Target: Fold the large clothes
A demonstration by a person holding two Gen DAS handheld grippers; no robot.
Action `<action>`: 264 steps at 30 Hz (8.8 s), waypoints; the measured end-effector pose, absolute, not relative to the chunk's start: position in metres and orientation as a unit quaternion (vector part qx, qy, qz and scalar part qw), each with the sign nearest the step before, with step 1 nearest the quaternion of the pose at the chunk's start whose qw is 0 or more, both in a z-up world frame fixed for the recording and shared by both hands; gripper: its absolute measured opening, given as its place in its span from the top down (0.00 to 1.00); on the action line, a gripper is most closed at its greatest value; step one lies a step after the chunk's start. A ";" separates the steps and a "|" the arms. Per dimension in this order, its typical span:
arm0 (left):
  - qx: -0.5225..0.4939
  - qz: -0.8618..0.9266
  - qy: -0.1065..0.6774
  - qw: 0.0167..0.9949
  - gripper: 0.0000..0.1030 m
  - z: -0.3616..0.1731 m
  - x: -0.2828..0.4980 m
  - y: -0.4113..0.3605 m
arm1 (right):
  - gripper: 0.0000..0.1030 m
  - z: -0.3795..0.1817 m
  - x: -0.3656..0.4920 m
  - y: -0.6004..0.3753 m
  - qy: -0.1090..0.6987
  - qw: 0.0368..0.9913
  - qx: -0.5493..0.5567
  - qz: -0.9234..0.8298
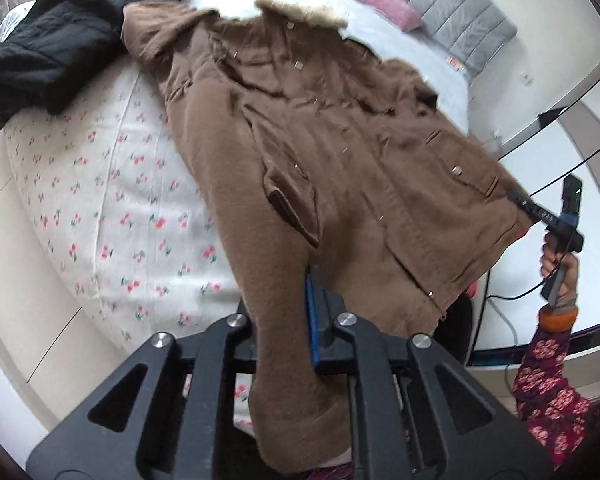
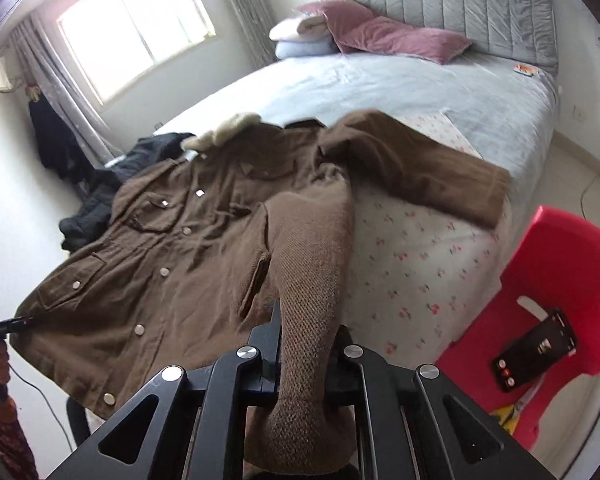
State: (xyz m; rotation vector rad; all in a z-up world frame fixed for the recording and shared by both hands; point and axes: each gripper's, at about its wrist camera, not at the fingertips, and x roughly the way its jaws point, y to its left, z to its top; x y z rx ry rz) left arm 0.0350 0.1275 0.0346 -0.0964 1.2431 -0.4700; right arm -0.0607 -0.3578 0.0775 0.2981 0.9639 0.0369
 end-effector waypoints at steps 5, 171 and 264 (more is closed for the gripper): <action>0.052 -0.128 0.589 0.796 0.41 0.004 0.034 0.137 | 0.67 0.056 -0.061 -0.373 0.492 0.862 0.103 -0.065; -0.026 -0.224 0.472 0.852 0.50 0.007 0.474 -0.081 | 0.84 -0.026 0.377 -0.229 0.378 0.923 0.068 0.027; -0.155 -0.146 0.475 0.854 0.53 -0.062 0.559 0.004 | 0.38 -0.002 0.397 -0.223 0.357 0.915 0.169 0.081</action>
